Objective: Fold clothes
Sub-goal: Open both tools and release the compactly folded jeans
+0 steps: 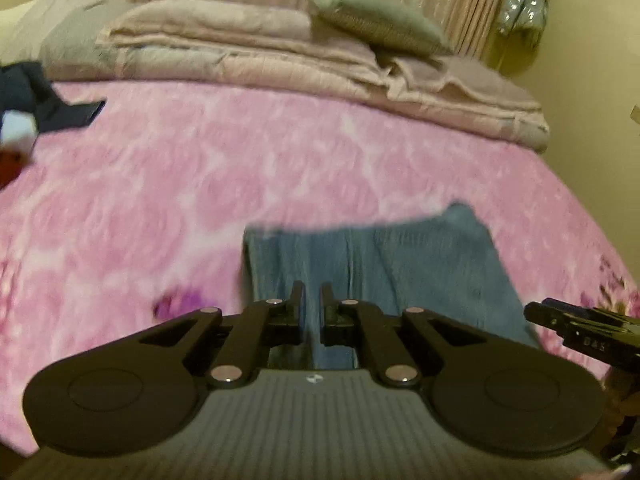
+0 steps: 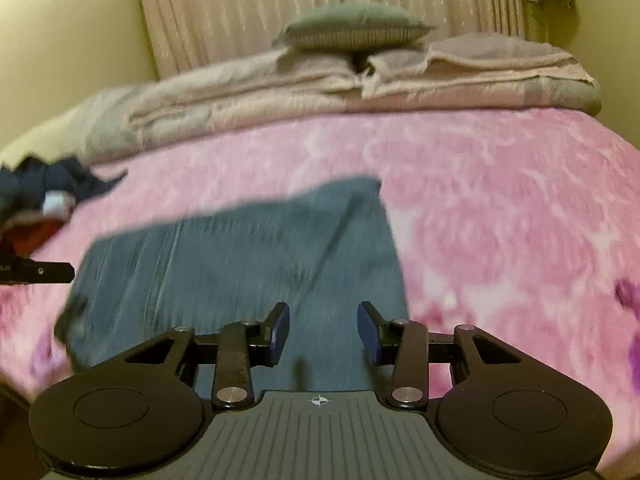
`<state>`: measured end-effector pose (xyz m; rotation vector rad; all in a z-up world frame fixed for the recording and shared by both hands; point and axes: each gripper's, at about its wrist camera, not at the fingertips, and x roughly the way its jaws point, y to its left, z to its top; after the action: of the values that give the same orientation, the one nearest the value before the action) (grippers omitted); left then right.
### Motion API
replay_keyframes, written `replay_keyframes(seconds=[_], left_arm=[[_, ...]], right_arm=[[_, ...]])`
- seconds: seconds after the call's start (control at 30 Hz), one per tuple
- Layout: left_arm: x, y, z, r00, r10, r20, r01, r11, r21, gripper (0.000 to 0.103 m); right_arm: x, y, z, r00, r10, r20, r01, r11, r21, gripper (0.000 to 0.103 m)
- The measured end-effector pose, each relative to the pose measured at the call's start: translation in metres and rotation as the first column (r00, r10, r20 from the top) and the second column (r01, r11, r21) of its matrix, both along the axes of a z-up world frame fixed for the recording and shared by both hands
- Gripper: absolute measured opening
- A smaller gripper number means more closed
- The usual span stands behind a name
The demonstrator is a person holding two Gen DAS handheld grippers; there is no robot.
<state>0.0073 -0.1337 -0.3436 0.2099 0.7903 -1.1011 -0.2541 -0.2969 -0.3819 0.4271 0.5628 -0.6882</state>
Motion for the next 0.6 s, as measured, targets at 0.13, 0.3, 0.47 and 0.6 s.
replay_keyframes(seconds=[0.13, 0.3, 0.47, 0.6], left_arm=[[0.004, -0.042, 0.0, 0.997, -0.074, 0.031, 0.073, 0.997, 0.033, 0.004], [0.011, -0.081, -0.042, 0.989, -0.091, 0.113, 0.075, 0.988, 0.138, 0.005], [0.011, -0.072, -0.067, 0.982, -0.081, 0.173, 0.062, 0.992, 0.112, 0.004], [0.016, -0.063, -0.054, 0.987, -0.07, 0.142, 0.057, 0.994, 0.089, 0.003]], right_arm=[[0.028, -0.037, 0.007, 1.0, 0.002, 0.015, -0.002, 1.0, -0.018, 0.042], [0.069, -0.079, -0.02, 1.0, 0.014, -0.02, -0.013, 1.0, 0.012, 0.042], [0.081, -0.102, -0.049, 1.0, 0.027, -0.012, -0.026, 0.997, 0.079, 0.041], [0.054, -0.107, -0.035, 0.998, -0.022, 0.051, 0.017, 0.995, 0.1, 0.042]])
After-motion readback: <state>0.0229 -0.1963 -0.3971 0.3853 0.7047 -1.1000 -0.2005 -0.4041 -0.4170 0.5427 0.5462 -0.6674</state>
